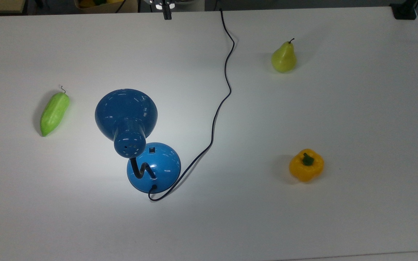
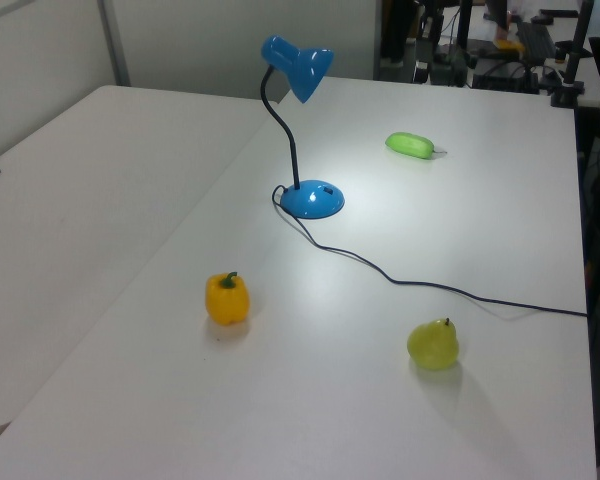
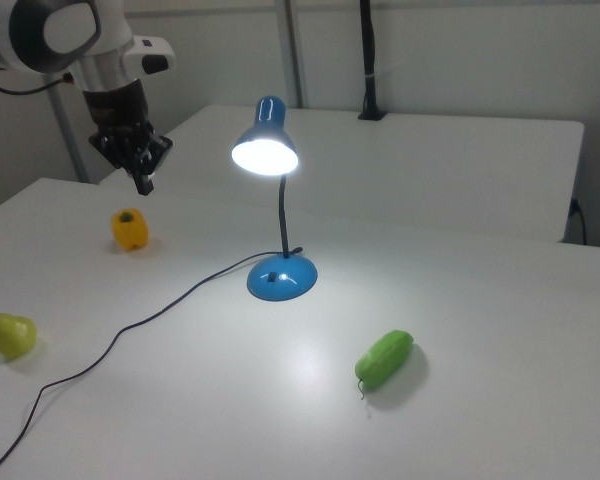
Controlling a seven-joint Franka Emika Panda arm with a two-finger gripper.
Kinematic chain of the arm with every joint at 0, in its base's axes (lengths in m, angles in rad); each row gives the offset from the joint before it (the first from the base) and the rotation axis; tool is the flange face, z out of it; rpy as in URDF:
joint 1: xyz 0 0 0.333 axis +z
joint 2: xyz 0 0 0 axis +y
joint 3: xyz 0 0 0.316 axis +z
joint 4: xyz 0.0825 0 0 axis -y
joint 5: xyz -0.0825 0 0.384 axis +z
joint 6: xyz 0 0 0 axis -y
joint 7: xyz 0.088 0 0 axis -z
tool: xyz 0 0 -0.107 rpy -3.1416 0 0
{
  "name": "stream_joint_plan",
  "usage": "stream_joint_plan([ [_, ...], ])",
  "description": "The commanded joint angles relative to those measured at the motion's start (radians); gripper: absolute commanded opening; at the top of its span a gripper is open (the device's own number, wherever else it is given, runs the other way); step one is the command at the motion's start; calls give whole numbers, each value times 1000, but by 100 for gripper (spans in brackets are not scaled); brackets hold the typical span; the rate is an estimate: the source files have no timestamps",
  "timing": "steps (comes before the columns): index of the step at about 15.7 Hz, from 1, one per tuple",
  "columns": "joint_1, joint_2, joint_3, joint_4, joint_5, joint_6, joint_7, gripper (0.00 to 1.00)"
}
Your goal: Turn off lamp
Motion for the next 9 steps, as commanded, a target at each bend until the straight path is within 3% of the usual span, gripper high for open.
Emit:
stream_joint_plan([
  [1,5,2,6,-5,9,17,-7,0],
  [9,-1,28,6,-77,-5,8,-39,0],
])
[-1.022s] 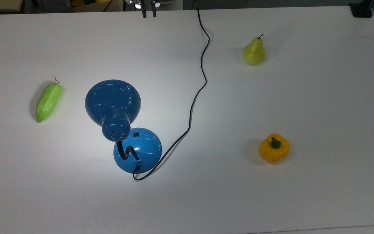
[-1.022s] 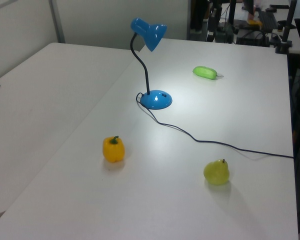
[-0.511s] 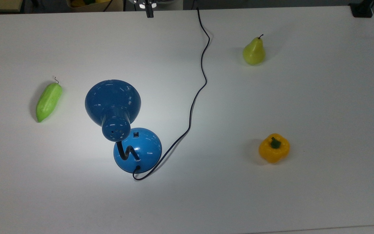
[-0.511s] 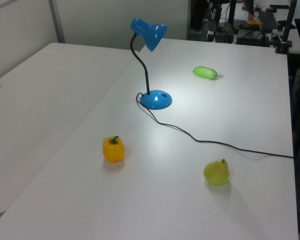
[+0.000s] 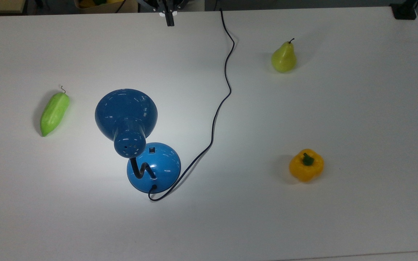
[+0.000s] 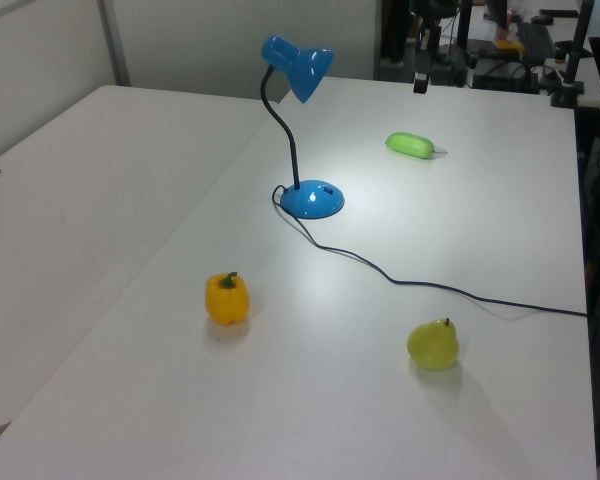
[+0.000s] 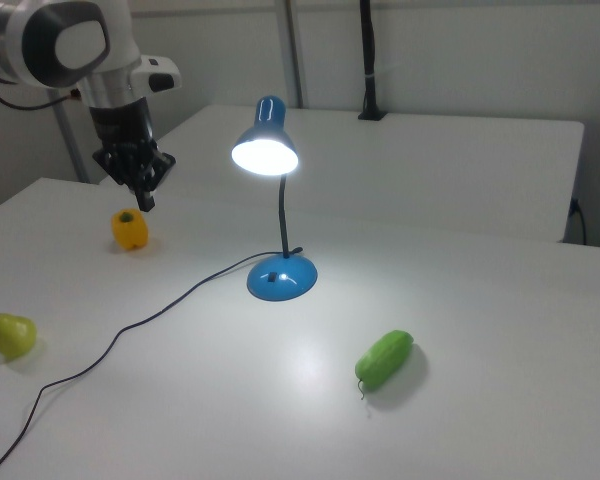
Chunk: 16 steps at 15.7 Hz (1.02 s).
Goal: Turn off lamp
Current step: 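Move the gripper down toward the switch on the blue lamp base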
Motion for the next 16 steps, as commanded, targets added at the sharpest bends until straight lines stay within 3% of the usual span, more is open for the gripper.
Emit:
stream_joint_plan([
  [1,-1,13,0,-63,-11,13,-33,0],
  [4,8,13,0,-138,-77,40,-33,0],
  [10,-6,-8,-11,-294,-119,165,-156,0],
  [16,-23,-8,-20,-486,-119,539,-171,0],
])
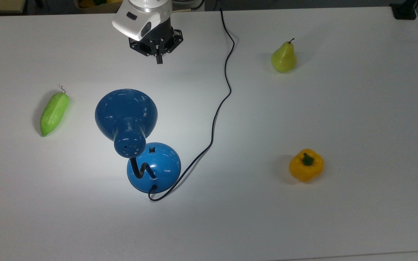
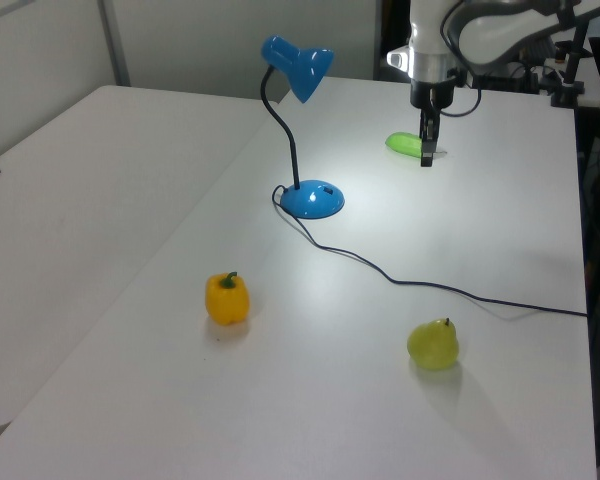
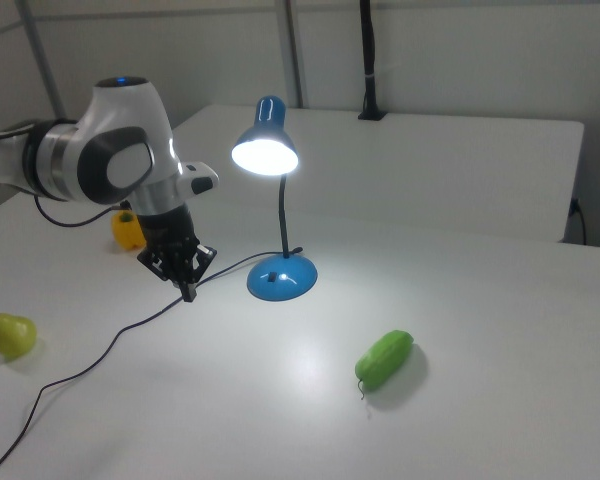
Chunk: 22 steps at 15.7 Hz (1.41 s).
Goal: Turn off lamp
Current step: 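Move the gripper down toward the switch on the blue lamp base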
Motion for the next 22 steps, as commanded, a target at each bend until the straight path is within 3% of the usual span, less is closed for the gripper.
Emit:
stream_joint_plan([
  [1,-3,-36,-7,-153,-8,243,-17,0],
  [6,-17,39,-5,-210,28,555,27,0],
  [11,-19,123,-5,-205,151,818,55,0],
  [15,-17,206,-5,-115,188,877,58,0],
  [18,-17,254,-5,-34,263,882,55,0],
  [22,-17,307,-5,37,276,917,55,0],
])
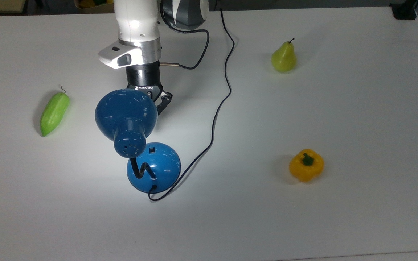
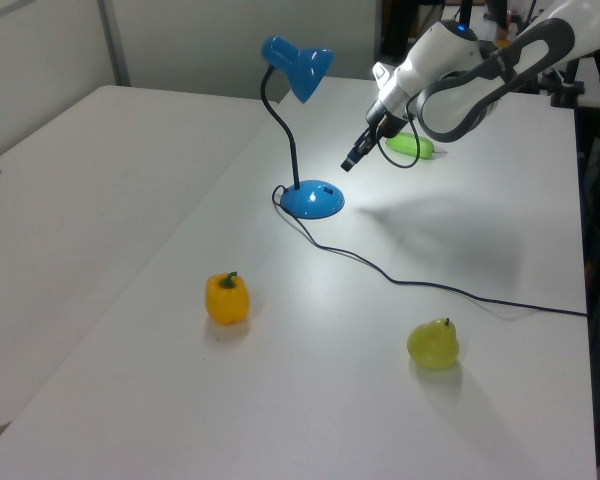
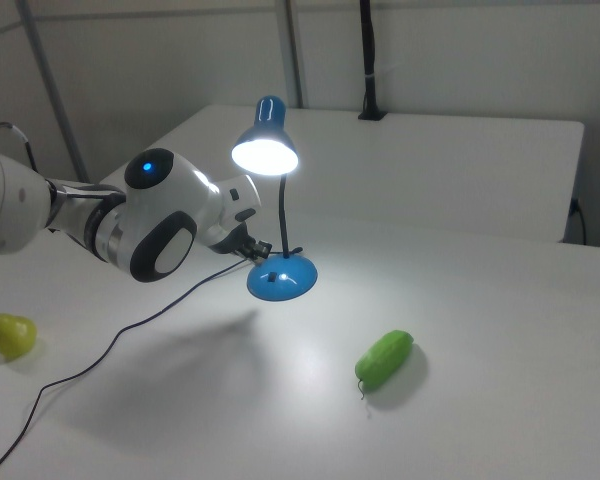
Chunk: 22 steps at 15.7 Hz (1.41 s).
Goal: Turn off lamp
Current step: 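Move the gripper down toward the switch on the blue lamp base, then press the lamp base switch with the gripper fingertips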
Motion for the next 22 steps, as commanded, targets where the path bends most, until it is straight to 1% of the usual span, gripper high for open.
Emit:
stream_joint_plan([
  [1,3,72,-4,73,21,80,12,0],
  [4,5,115,-4,77,18,135,3,0],
  [8,6,155,-4,97,10,146,1,0],
  [10,8,162,-4,112,13,146,0,0],
  [19,14,191,-1,119,6,149,0,0],
  [22,14,201,6,119,4,210,0,0],
])
